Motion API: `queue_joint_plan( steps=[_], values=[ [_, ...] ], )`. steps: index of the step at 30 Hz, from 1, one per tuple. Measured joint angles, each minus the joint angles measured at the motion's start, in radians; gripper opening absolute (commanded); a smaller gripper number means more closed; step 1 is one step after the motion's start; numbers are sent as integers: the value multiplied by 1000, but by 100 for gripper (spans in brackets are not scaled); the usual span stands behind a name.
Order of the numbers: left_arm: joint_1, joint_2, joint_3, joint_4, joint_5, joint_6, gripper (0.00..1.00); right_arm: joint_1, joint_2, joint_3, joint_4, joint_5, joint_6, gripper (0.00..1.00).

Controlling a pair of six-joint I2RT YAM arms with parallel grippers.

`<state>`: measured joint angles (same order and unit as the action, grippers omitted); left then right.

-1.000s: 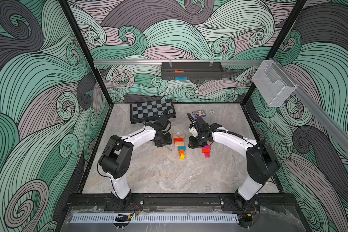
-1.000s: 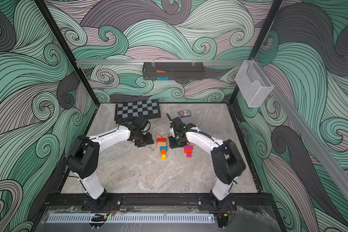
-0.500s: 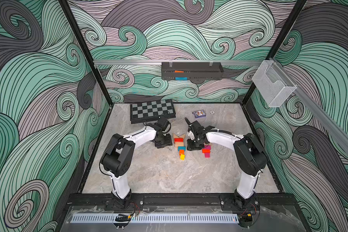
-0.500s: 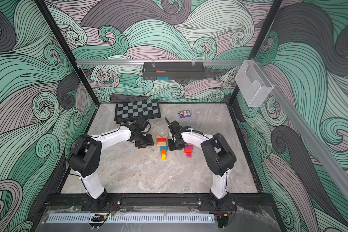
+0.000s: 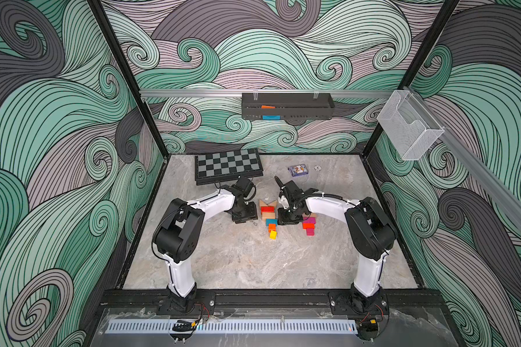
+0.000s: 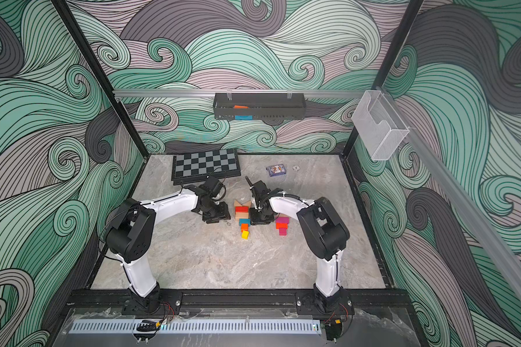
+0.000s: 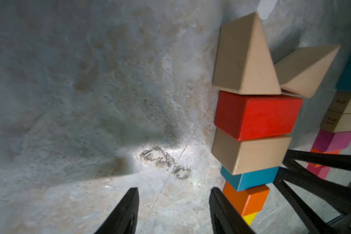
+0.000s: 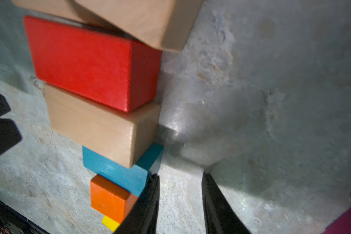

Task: Assemble a carrot with building blocks
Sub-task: Adjust the building block at the center of the board.

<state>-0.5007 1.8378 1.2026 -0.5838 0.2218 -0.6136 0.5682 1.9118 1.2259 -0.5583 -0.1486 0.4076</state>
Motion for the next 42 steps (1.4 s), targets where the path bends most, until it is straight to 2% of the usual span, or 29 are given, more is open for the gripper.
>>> queue_joint_plan(
  steps=[22,30,42],
  values=[
    [0,5,-16,5,0,0,57,6,21,21,13,-19,4,37],
    [0,5,-28,11,1,0,58,5,18,22,9,14,7,40],
    [0,-11,-76,24,19,0,58,13,-93,-24,-11,50,13,40]
  ],
)
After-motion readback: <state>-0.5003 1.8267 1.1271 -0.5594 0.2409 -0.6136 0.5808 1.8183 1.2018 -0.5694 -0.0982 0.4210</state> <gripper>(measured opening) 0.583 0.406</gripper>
